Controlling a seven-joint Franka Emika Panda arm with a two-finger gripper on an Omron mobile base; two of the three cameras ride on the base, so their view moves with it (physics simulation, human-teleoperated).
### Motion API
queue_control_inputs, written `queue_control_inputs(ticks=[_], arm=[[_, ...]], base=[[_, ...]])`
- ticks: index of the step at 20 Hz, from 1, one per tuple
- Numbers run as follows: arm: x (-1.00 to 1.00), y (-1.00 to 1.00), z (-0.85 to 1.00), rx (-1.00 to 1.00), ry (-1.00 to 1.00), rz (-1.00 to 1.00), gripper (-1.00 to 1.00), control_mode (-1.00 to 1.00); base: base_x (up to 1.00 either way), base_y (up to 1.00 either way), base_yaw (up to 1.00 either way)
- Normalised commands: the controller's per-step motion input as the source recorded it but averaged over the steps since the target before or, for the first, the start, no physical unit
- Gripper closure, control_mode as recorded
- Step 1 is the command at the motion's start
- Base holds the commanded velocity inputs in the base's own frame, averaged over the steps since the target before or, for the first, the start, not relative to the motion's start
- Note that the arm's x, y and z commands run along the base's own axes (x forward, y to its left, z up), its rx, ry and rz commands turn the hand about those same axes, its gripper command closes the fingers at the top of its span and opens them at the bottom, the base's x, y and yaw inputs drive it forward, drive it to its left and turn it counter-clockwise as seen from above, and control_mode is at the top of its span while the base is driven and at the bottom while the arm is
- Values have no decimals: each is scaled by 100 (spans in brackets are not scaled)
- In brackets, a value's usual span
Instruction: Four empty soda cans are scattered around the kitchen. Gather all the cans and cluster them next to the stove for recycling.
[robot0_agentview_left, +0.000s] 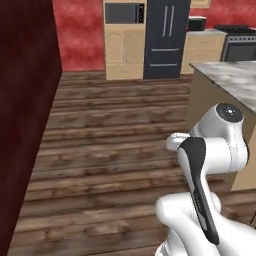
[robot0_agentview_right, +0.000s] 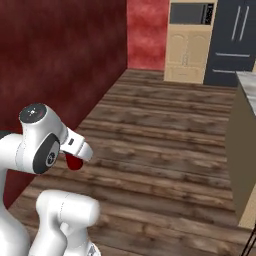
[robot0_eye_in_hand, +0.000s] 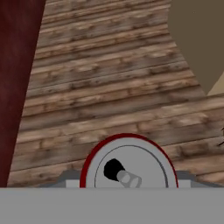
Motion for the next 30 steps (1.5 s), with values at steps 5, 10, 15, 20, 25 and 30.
queue_control_inputs(ticks=[5, 10, 15, 20, 25, 30], arm=[[0, 0, 0, 0, 0, 0, 100, 100], [0, 0, 0, 0, 0, 0, 100, 100], [0, 0, 0, 0, 0, 0, 100, 100], [0, 0, 0, 0, 0, 0, 100, 100], [0, 0, 0, 0, 0, 0, 100, 100], [0, 0, 0, 0, 0, 0, 100, 100]], base=[[90, 19, -15], [87, 21, -16], [83, 17, -15], [80, 13, -14], [79, 10, -14], [77, 6, -13]])
